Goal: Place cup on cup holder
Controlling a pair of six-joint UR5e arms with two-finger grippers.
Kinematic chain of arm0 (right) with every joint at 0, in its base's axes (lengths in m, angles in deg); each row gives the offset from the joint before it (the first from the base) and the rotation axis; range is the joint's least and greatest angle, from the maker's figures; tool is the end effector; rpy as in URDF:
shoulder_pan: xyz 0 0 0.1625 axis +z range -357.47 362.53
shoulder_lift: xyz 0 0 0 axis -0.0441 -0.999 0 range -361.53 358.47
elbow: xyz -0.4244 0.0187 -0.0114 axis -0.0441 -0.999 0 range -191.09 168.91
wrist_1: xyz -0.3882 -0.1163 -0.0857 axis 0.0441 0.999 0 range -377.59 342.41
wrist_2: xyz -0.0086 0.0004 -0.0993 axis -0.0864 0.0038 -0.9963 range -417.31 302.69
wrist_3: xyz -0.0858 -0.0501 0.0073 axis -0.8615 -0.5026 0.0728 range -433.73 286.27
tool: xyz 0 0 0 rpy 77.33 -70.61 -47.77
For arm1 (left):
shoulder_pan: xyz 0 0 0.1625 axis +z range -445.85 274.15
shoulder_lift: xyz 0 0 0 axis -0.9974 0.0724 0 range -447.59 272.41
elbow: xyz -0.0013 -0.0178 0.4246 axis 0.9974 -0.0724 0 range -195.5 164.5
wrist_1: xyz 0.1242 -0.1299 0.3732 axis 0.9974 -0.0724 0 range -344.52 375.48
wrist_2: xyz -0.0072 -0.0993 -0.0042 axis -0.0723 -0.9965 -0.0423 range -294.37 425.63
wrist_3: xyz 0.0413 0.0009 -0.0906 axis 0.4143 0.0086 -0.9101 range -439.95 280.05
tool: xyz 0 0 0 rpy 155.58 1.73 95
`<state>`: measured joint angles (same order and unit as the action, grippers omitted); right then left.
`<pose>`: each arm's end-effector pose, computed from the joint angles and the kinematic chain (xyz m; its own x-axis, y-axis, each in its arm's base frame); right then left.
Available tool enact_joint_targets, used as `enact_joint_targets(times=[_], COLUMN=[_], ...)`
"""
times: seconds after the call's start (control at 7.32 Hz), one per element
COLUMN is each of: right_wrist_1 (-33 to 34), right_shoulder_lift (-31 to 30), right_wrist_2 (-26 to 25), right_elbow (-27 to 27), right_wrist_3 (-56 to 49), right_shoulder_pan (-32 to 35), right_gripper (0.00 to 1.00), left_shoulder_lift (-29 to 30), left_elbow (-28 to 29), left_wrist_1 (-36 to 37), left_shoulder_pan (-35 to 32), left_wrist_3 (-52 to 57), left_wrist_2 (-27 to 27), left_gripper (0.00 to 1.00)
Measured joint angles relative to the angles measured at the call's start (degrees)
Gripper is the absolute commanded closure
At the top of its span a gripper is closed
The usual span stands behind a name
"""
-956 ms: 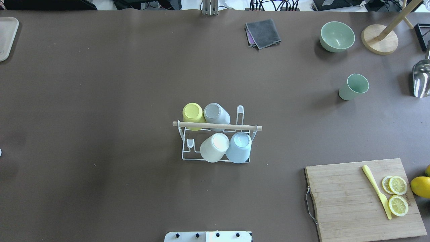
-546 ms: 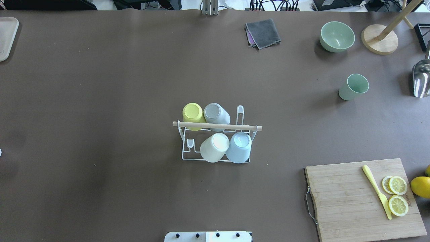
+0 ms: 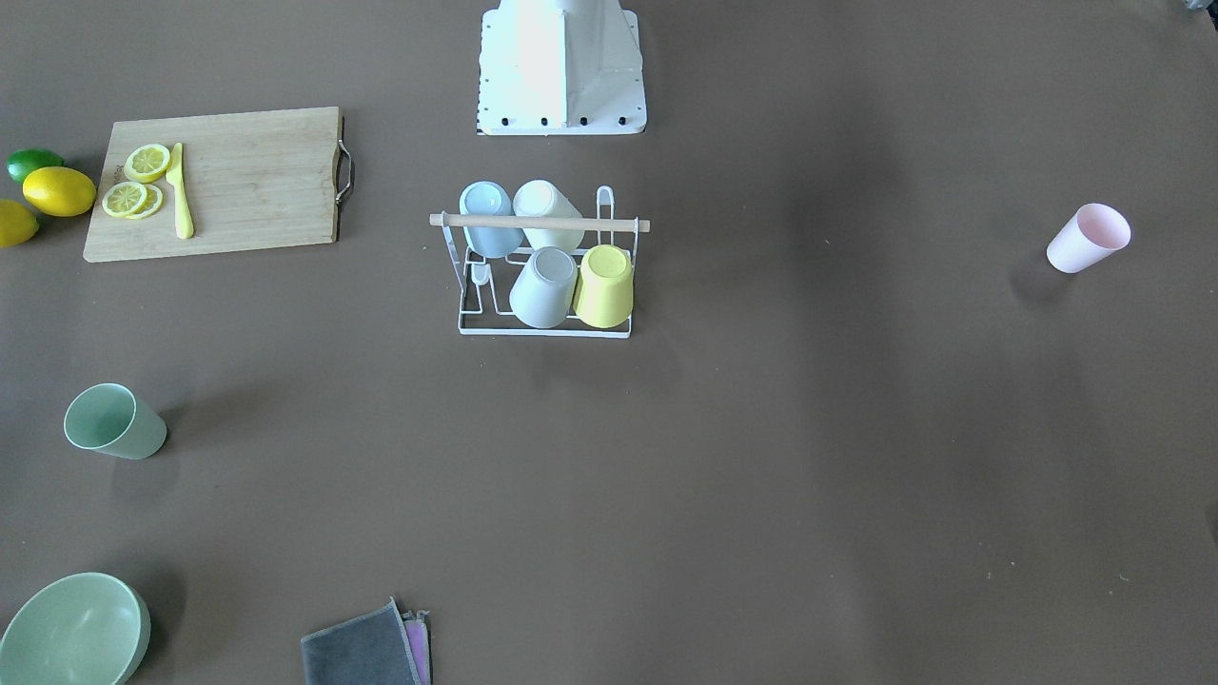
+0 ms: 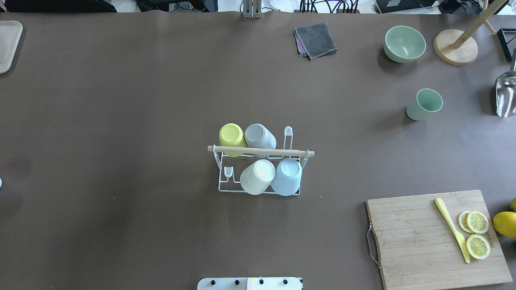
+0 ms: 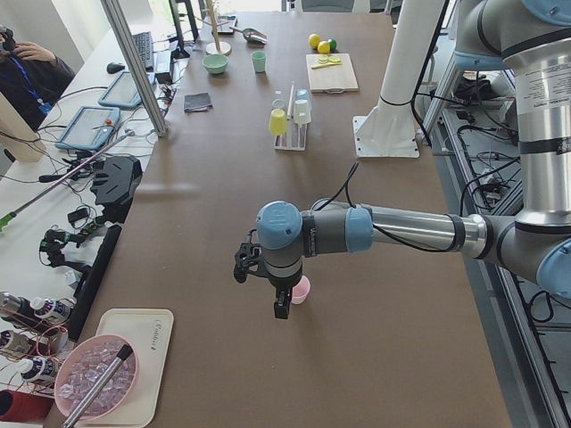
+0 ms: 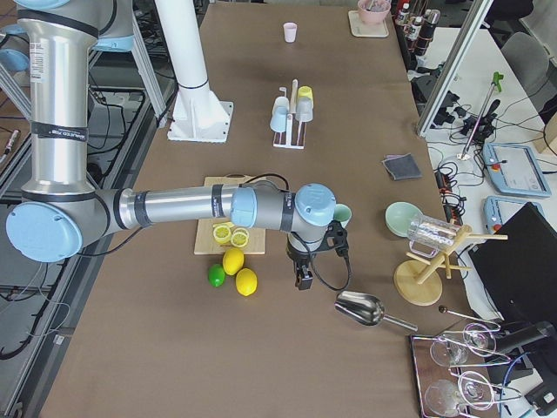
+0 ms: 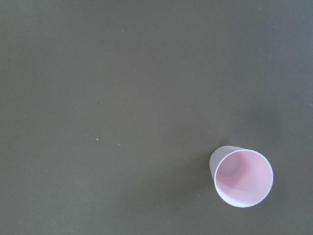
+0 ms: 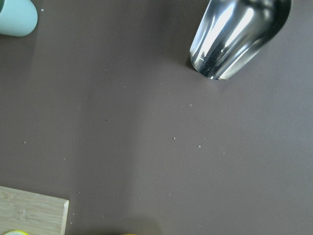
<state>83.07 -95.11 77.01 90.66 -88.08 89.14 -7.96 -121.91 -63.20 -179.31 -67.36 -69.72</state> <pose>0.0366 -0.4611 0.6064 0.6790 -0.2589 0.6870 0.2346 0.9632 0.1310 -0.0869 -0.4018 0.6181 0.6938 0.1116 -0.7115 -0.0933 0.9935 0.0648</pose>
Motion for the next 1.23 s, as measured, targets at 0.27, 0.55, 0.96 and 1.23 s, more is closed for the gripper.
enact_joint_targets(times=[0.27,0.55,0.96,1.23], right_wrist_1=[0.0,0.1,0.1,1.0], right_shoulder_lift=[4.0,6.9,13.0,19.6], right_wrist_2=[-0.3,-0.6,-0.7,-1.5], right_elbow=[-0.1,-0.4,-3.7,-8.3], right_wrist_3=[1.8,3.5,7.9,10.3], right_shoulder_pan=[-4.0,-7.6,-12.3,-15.5], right_gripper=[0.00,0.00,0.00,0.00], left_shoulder_lift=[1.0,1.8,3.0,4.4], left_elbow=[0.3,-0.1,-0.5,-1.5], left_wrist_1=[0.0,-0.4,-2.5,-2.9], left_shoulder_pan=[0.0,0.0,0.5,4.0], left_wrist_3=[0.1,0.1,0.2,0.3], left_wrist_2=[-0.1,-0.2,0.1,3.3], left_gripper=[0.01,0.02,0.01,0.02])
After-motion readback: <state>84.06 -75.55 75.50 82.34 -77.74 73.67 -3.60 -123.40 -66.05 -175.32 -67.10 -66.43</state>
